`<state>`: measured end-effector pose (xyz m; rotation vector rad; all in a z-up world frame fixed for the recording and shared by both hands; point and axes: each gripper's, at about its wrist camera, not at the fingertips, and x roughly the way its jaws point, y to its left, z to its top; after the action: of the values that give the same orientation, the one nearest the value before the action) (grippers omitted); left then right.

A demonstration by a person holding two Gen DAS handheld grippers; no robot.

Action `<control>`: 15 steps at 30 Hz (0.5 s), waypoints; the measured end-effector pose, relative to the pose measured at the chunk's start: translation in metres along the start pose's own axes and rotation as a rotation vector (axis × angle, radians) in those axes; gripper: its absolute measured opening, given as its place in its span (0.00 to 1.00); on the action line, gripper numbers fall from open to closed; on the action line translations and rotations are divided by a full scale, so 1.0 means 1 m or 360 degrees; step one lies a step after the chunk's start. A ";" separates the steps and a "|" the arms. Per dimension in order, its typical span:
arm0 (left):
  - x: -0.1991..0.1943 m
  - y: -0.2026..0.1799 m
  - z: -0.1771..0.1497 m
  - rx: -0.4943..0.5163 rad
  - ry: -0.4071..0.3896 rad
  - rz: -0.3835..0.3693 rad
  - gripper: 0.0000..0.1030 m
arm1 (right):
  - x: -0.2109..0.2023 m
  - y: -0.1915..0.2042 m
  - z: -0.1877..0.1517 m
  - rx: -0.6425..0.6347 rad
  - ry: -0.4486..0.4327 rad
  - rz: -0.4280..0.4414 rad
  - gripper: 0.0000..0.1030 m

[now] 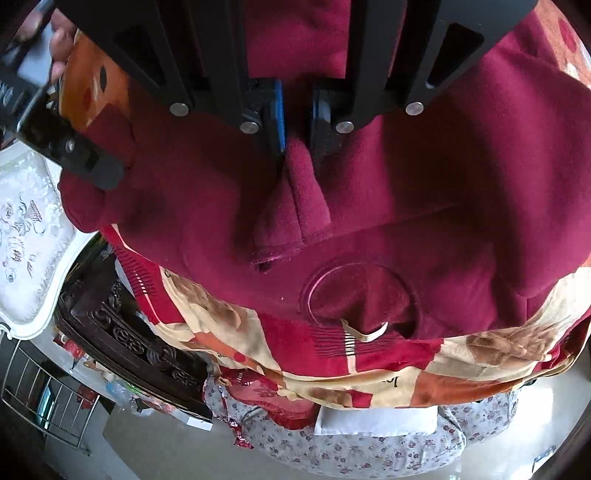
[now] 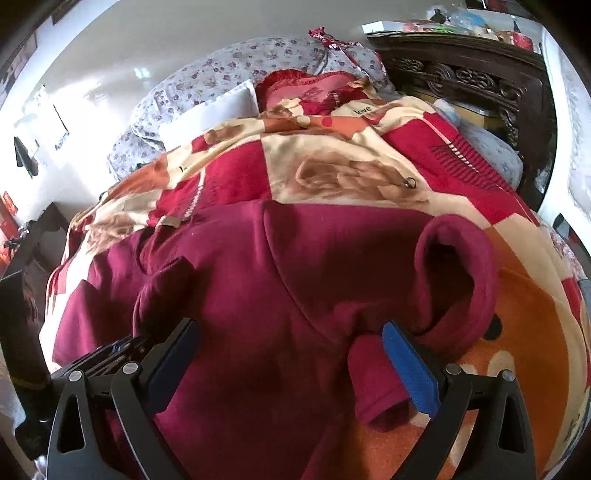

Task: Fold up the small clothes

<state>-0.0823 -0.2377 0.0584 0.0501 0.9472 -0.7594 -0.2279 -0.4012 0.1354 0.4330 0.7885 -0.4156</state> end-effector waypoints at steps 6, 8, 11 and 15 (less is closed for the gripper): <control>-0.085 0.022 0.001 0.0075 -0.0259 0.0114 0.64 | 0.011 0.037 0.003 -0.0123 0.0014 0.0126 0.98; -0.110 0.039 0.001 0.0100 -0.0324 0.0224 0.65 | 0.021 0.050 0.003 -0.0187 0.0024 0.0104 0.98; -0.134 0.079 -0.002 0.0025 -0.0383 0.0385 0.65 | 0.045 0.063 0.004 -0.0231 0.0077 0.0015 0.98; -0.142 0.129 -0.005 -0.0125 -0.0372 0.0551 0.65 | 0.075 0.076 0.004 -0.0356 0.0113 -0.0007 0.42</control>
<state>-0.0572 -0.0593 0.1250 0.0538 0.7195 -0.3974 -0.1396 -0.3545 0.0980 0.2381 0.8940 -0.3133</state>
